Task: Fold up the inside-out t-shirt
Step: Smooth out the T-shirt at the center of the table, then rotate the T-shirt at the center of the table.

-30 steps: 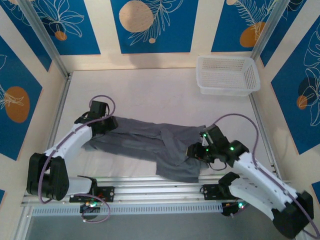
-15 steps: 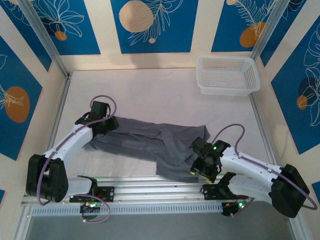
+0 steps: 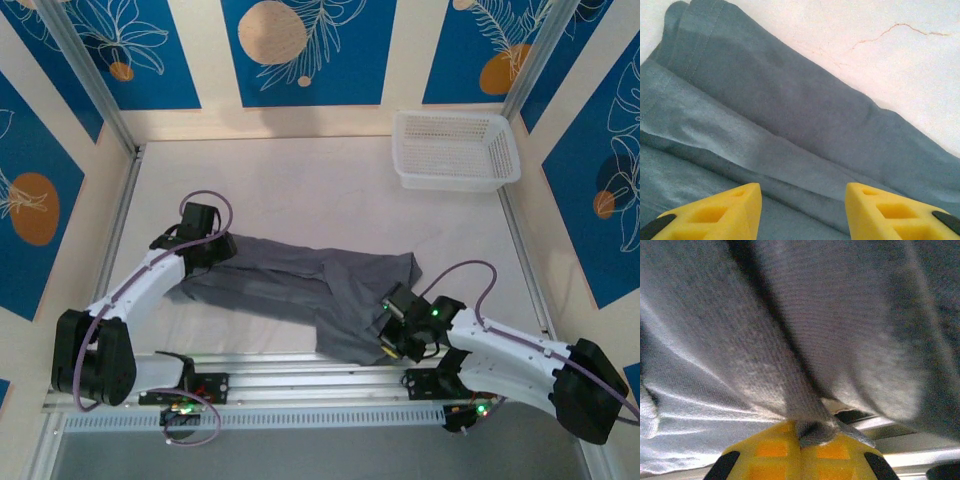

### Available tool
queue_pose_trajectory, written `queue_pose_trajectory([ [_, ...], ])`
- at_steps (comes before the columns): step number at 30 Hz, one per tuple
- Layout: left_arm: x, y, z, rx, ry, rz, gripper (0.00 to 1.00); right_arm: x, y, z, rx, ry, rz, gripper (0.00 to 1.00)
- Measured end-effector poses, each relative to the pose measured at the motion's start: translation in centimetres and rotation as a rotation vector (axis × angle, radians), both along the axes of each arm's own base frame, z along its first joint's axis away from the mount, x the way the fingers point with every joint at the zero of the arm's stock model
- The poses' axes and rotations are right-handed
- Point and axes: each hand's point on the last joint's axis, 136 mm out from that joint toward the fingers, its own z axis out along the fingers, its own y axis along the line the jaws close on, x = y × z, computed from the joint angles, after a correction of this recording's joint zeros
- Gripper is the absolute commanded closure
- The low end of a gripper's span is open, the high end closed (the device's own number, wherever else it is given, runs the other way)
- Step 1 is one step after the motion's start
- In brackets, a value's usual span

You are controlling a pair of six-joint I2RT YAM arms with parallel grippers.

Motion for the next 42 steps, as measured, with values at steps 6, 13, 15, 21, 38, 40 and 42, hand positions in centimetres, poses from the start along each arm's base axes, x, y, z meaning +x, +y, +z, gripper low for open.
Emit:
queue_pose_trajectory([
  [6, 0.0, 0.0, -0.5, 0.004, 0.015, 0.000, 0.52, 4.5, 4.0, 4.2, 0.140, -0.062, 0.007, 1.00],
  [13, -0.1, -0.3, -0.6, 0.000, 0.021, -0.010, 0.52, 18.5, 5.2, 10.8, 0.340, -0.273, -0.222, 0.64],
  [15, -0.2, -0.4, -0.6, 0.003, 0.023, -0.022, 0.51, 21.1, 2.7, 9.5, 0.323, -0.279, -0.305, 0.56],
  [21, -1.6, -0.7, -1.1, 0.001, 0.053, -0.050, 1.00, 21.8, -0.8, 8.1, 0.254, -0.287, -0.296, 0.66],
  [38, -0.8, -2.1, -8.7, 0.087, 0.265, 0.009, 1.00, 14.1, -0.5, 0.2, 0.017, -0.086, -0.017, 1.00],
  [40, 2.0, -3.0, -8.5, 0.079, 0.231, 0.011, 1.00, 14.6, 0.1, 0.3, 0.024, -0.079, -0.013, 1.00],
  [42, 5.1, -3.9, -8.5, 0.075, 0.194, 0.016, 1.00, 14.9, 0.9, 0.3, 0.035, -0.072, -0.010, 1.00],
])
